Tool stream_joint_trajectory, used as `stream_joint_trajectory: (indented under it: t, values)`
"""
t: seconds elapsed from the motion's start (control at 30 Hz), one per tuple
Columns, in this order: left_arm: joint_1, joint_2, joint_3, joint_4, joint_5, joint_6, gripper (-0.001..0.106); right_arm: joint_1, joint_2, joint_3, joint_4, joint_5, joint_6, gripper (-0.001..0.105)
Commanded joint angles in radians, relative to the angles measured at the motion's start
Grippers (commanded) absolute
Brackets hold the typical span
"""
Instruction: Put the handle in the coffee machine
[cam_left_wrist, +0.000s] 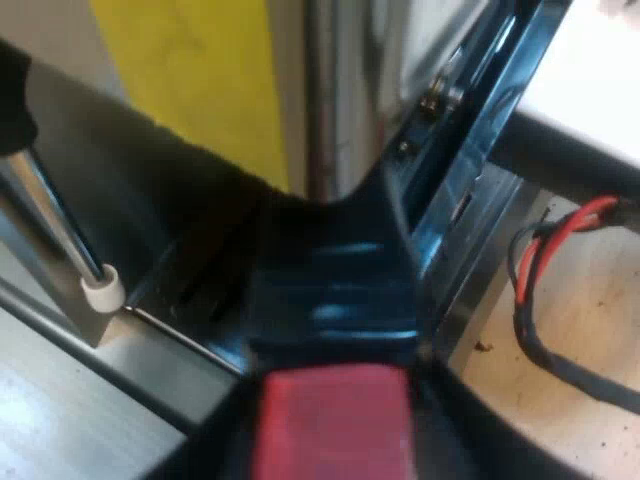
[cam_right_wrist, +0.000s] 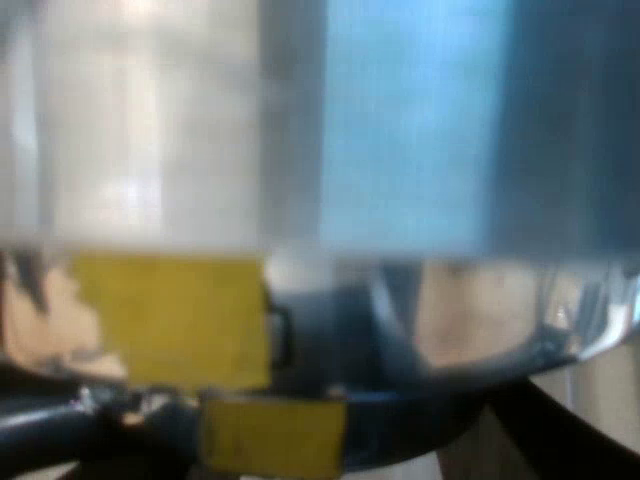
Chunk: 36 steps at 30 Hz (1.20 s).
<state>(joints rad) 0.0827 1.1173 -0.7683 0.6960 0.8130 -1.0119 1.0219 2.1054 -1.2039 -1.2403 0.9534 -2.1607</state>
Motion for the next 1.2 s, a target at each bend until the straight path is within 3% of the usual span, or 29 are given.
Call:
stream_joint_trajectory:
  t: [0.03, 0.23, 0.77, 0.93, 1.0, 1.1, 1.13, 1.2]
  values:
    - [-0.014, -0.022, -0.03, -0.07, 0.127, 0.01, 0.059, -0.004, -0.038, -0.019, -0.131, 0.008, 0.008, 0.045]
    - [-0.014, -0.022, -0.03, -0.068, 0.111, 0.008, 0.061, -0.004, -0.038, -0.019, -0.131, 0.009, 0.008, 0.045]
    - [-0.01, -0.102, -0.03, -0.066, -0.02, 0.0, 0.061, -0.004, -0.038, -0.019, -0.131, 0.009, 0.008, 0.045]
    - [0.051, -0.13, -0.03, -0.066, -0.024, 0.0, 0.06, -0.004, -0.038, -0.019, -0.131, 0.01, 0.008, 0.045]
    - [0.087, -0.139, -0.03, -0.07, -0.024, 0.0, 0.052, -0.004, -0.038, -0.019, -0.131, 0.01, 0.008, 0.045]
    - [0.136, -0.143, -0.032, -0.074, -0.024, -0.001, 0.018, -0.004, -0.038, -0.019, -0.131, 0.01, 0.008, 0.045]
    - [0.144, -0.143, -0.032, -0.077, -0.029, -0.001, 0.001, -0.004, -0.038, -0.019, -0.131, 0.01, 0.008, 0.045]
    - [0.149, -0.14, -0.032, -0.087, -0.03, -0.004, 0.001, -0.004, -0.038, -0.019, -0.131, 0.01, 0.008, 0.045]
